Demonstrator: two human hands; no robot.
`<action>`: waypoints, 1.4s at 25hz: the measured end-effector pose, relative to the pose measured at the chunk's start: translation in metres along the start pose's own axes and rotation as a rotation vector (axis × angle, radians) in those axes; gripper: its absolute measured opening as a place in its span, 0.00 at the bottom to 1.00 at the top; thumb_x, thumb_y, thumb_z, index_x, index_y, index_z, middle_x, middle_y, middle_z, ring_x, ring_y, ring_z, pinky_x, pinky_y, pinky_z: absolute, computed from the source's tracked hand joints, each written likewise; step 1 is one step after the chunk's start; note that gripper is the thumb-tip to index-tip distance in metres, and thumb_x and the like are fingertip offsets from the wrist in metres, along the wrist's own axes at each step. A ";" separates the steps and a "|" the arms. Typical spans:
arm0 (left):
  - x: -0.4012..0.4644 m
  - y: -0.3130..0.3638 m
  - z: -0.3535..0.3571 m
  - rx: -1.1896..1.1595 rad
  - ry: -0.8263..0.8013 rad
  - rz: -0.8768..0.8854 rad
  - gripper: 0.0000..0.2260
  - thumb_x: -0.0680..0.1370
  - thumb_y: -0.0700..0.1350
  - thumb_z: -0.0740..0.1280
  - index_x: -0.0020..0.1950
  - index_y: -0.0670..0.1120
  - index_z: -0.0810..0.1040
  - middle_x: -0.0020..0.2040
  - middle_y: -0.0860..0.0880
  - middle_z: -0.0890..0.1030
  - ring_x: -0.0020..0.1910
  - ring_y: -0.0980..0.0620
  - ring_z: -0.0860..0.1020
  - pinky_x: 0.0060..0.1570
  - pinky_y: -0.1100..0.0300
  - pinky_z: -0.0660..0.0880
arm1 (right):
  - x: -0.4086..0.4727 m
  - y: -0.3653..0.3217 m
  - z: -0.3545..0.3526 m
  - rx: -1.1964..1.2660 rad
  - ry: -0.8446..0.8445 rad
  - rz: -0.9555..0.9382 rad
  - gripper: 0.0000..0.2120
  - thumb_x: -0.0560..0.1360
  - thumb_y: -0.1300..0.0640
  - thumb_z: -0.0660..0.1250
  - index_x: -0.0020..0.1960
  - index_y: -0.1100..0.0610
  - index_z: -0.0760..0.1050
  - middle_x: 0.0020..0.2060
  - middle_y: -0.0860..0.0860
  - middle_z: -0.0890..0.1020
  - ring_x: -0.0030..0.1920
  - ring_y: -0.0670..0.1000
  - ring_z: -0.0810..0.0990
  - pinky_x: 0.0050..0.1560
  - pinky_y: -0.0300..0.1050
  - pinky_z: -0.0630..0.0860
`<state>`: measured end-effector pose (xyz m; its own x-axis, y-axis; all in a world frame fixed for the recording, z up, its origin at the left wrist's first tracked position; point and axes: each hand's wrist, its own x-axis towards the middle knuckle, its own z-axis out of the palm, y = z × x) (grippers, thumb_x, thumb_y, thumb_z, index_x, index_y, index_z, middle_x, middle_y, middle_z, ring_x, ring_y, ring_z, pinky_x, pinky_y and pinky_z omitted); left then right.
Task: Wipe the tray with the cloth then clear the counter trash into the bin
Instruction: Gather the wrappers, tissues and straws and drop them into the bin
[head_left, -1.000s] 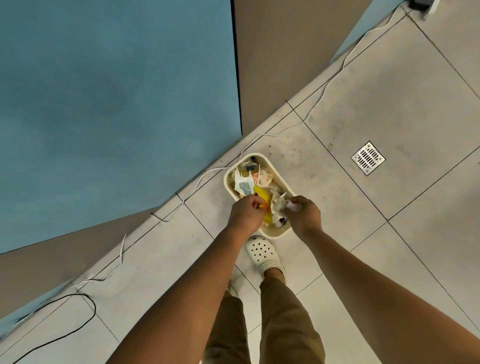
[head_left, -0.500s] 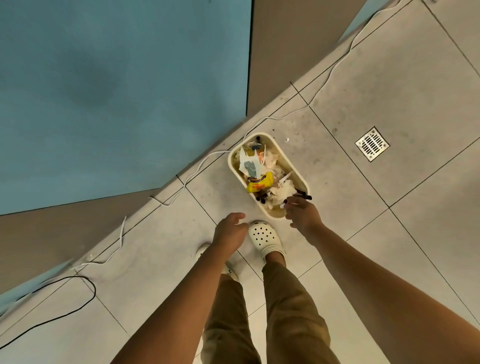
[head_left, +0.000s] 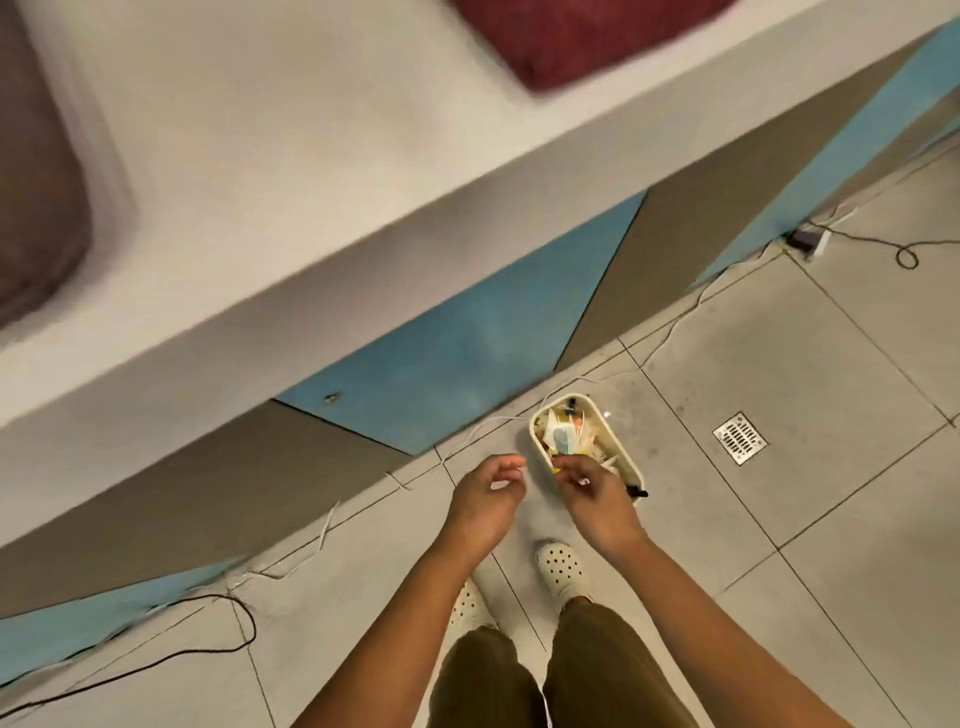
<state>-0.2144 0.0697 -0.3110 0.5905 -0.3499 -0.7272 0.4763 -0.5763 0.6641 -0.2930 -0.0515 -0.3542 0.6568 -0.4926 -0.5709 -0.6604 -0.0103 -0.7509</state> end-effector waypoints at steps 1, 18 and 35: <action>-0.022 0.019 -0.017 -0.017 0.010 0.056 0.12 0.76 0.38 0.62 0.53 0.54 0.76 0.48 0.56 0.77 0.50 0.54 0.77 0.45 0.64 0.71 | -0.016 -0.031 0.002 0.002 -0.007 -0.063 0.11 0.74 0.68 0.62 0.51 0.54 0.76 0.43 0.48 0.78 0.46 0.48 0.76 0.41 0.26 0.69; -0.201 0.184 -0.280 -0.268 0.473 0.598 0.11 0.78 0.41 0.62 0.48 0.58 0.76 0.45 0.56 0.79 0.42 0.60 0.78 0.34 0.69 0.73 | -0.103 -0.393 0.075 -0.080 -0.177 -0.754 0.09 0.75 0.61 0.62 0.49 0.49 0.76 0.43 0.46 0.78 0.38 0.48 0.78 0.44 0.43 0.75; -0.083 0.263 -0.455 -0.304 0.816 0.456 0.10 0.76 0.38 0.62 0.50 0.52 0.77 0.44 0.55 0.77 0.42 0.58 0.75 0.40 0.64 0.73 | 0.066 -0.550 0.152 -0.271 -0.200 -0.772 0.08 0.76 0.61 0.61 0.46 0.52 0.76 0.45 0.48 0.78 0.32 0.44 0.75 0.34 0.33 0.68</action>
<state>0.1581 0.2828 0.0029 0.9736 0.1922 -0.1230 0.1711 -0.2583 0.9508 0.1691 0.0535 -0.0291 0.9952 -0.0982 0.0026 -0.0473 -0.5020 -0.8636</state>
